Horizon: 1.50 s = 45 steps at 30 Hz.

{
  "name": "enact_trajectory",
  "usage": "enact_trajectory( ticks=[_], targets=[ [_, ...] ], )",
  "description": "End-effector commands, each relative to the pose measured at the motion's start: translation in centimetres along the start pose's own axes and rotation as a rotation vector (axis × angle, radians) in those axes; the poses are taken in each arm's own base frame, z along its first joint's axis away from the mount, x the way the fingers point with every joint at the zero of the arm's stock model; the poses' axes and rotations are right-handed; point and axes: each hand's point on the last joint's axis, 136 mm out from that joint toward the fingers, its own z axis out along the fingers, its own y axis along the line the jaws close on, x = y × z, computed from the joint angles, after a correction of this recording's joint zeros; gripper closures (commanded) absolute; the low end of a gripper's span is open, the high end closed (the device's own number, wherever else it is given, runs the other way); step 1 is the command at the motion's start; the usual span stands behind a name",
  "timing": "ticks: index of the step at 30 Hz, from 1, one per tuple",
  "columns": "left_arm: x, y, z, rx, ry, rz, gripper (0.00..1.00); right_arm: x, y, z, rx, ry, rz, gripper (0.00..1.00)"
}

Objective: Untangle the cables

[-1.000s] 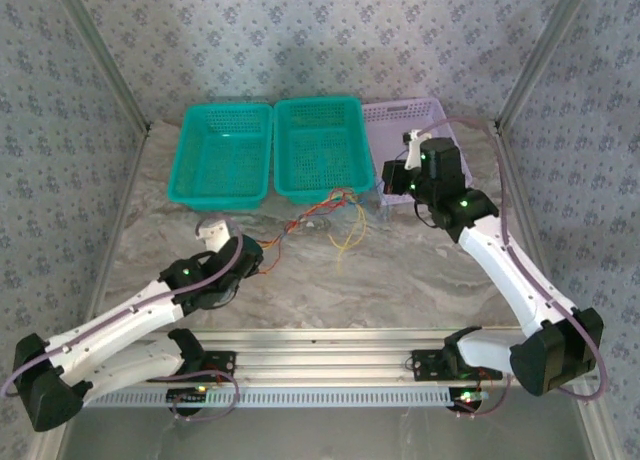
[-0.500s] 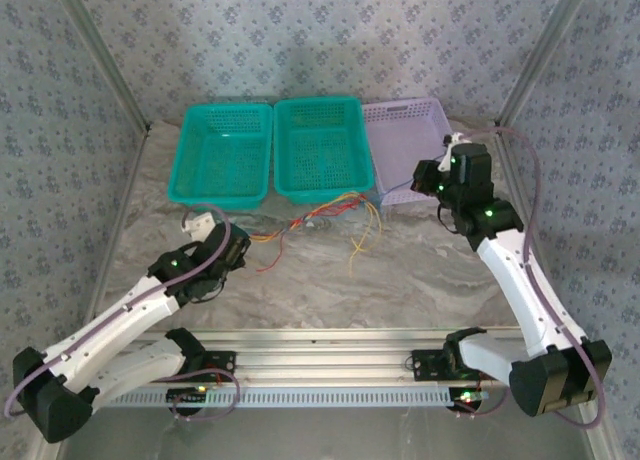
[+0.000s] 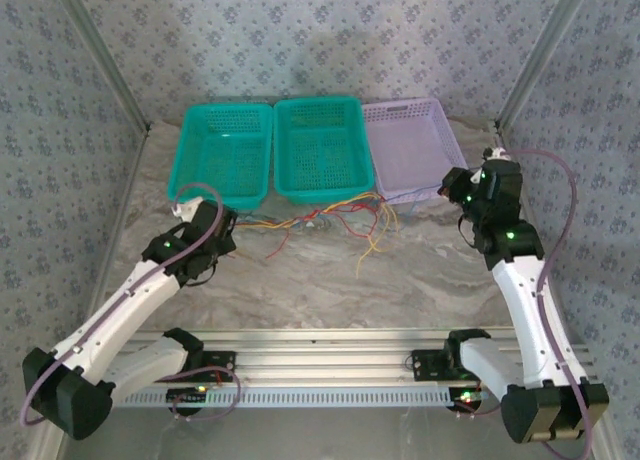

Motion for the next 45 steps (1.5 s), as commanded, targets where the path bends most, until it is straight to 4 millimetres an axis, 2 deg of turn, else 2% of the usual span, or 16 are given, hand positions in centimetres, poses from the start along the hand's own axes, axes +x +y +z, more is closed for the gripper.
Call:
enact_trajectory(
  ticks=[1, 3, 7, 11, 15, 23, 27, 31, 34, 38, 41, 45],
  targets=[
    [-1.1, 2.8, -0.3, -0.110, -0.016, 0.020, 1.00, -2.3, -2.7, -1.3, 0.110, -0.136, 0.061, 1.00],
    [-1.1, 2.3, -0.2, -0.083, -0.010, 0.016, 1.00, -2.5, -2.2, -1.0, 0.086, -0.142, 0.052, 1.00],
    [-0.7, 0.4, 0.4, -0.008, 0.028, 0.009, 1.00, -0.4, 0.1, 1.1, -0.003, -0.007, 0.033, 1.00],
    [-0.4, -1.7, 0.9, 0.075, 0.066, 0.005, 0.99, 1.2, 2.2, 2.0, -0.074, 0.044, -0.040, 1.00],
    [-0.3, -3.5, 0.7, 0.157, 0.088, 0.000, 0.81, 2.9, 4.9, 2.2, -0.147, 0.082, -0.145, 1.00],
    [-0.4, -6.5, -1.4, 0.285, 0.113, 0.008, 0.34, 5.7, 8.4, 3.0, -0.253, 0.152, -0.262, 1.00],
    [-0.4, -10.4, -3.1, 0.402, 0.109, 0.050, 0.25, 6.7, 11.9, 2.4, -0.406, 0.151, -0.333, 1.00],
    [1.4, -14.9, -4.4, 0.482, 0.156, 0.165, 0.22, 6.7, 16.1, 0.4, -0.620, 0.169, -0.319, 1.00],
    [2.9, -17.2, -4.8, 0.504, 0.183, 0.238, 0.20, 6.8, 18.4, -1.6, -0.740, 0.199, -0.334, 1.00],
    [3.5, -18.4, -4.4, 0.519, 0.187, 0.232, 0.16, 7.8, 19.7, -3.4, -0.821, 0.219, -0.384, 1.00],
    [3.4, -19.2, -4.7, 0.564, 0.180, 0.212, 0.11, 8.7, 20.0, -3.8, -0.836, 0.234, -0.413, 1.00],
    [3.4, -20.4, -4.9, 0.618, 0.174, 0.221, 0.11, 9.6, 20.3, -4.1, -0.857, 0.255, -0.430, 1.00]
  ],
)
